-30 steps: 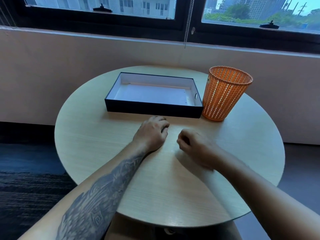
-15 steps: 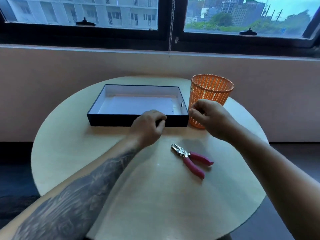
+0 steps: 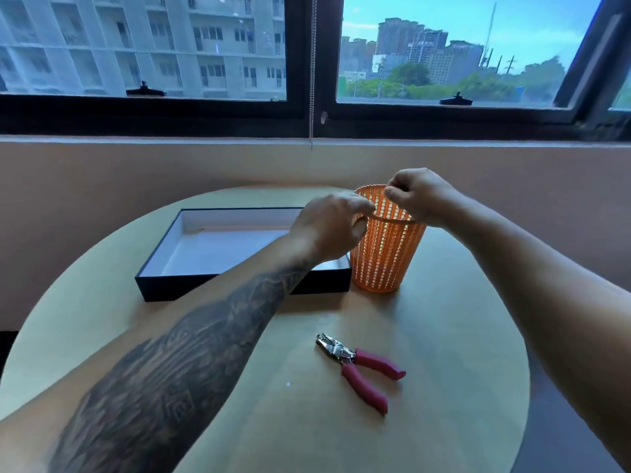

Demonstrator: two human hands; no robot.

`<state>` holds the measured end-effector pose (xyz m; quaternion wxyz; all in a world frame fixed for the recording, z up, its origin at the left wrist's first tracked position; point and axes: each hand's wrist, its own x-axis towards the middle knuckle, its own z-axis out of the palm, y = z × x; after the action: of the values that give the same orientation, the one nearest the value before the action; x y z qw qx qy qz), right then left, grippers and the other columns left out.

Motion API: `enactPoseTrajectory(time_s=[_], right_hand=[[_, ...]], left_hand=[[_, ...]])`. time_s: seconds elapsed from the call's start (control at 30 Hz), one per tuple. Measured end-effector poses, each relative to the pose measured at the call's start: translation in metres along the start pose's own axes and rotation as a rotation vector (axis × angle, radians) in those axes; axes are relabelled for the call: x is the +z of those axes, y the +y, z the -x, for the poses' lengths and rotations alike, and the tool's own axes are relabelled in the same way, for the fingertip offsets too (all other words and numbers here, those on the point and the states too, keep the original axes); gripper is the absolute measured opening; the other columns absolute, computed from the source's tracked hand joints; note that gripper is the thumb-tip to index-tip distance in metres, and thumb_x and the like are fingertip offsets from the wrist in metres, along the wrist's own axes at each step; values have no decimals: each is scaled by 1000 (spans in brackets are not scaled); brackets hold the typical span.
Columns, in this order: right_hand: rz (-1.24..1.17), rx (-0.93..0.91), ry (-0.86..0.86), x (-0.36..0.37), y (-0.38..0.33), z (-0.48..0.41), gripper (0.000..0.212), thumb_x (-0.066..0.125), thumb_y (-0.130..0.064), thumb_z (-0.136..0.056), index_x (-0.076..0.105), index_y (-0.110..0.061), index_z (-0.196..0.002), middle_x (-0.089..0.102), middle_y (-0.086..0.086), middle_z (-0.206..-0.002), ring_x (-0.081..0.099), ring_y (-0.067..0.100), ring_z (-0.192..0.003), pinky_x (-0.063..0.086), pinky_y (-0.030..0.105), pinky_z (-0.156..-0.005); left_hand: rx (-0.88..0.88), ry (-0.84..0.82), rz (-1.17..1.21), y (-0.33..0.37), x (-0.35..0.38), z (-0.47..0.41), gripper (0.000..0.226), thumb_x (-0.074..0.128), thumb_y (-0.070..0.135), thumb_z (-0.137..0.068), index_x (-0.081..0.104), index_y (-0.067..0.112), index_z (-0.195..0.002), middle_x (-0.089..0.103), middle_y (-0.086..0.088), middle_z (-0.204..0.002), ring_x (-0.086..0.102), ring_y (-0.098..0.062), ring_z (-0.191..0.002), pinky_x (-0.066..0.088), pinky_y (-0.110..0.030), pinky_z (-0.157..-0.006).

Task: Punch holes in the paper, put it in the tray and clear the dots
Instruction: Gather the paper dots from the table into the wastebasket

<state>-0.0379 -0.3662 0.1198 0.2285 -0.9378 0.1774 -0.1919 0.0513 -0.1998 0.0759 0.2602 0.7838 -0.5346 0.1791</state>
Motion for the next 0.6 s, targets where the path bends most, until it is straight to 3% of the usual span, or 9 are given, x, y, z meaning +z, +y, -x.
enactPoseTrajectory(time_s=[0.23, 0.4, 0.6], right_hand=[[-123, 110, -64, 4, 11, 1, 18, 54, -29, -103, 66, -15, -106, 70, 4, -93, 69, 17, -84, 56, 27, -72], [-144, 120, -81, 3, 12, 1, 17, 54, -26, -104, 66, -15, -108, 69, 3, -97, 67, 16, -87, 55, 25, -72], [-87, 57, -47, 5, 13, 2, 8, 61, -18, -99, 69, -16, -100, 67, 1, -92, 63, 13, -80, 48, 19, -61]], left_hand=[[-20, 63, 28, -1, 9, 8, 35, 59, 21, -88, 72, 25, -120, 70, 7, -127, 67, -18, -111, 53, -34, -90], [-39, 75, 68, 0, 13, 12, 38, 59, 18, -89, 70, 24, -125, 67, 6, -132, 64, -17, -117, 52, -33, -91], [-54, 70, 96, 3, 13, 14, 39, 56, 18, -89, 69, 22, -126, 67, 5, -133, 63, -18, -120, 54, -39, -93]])
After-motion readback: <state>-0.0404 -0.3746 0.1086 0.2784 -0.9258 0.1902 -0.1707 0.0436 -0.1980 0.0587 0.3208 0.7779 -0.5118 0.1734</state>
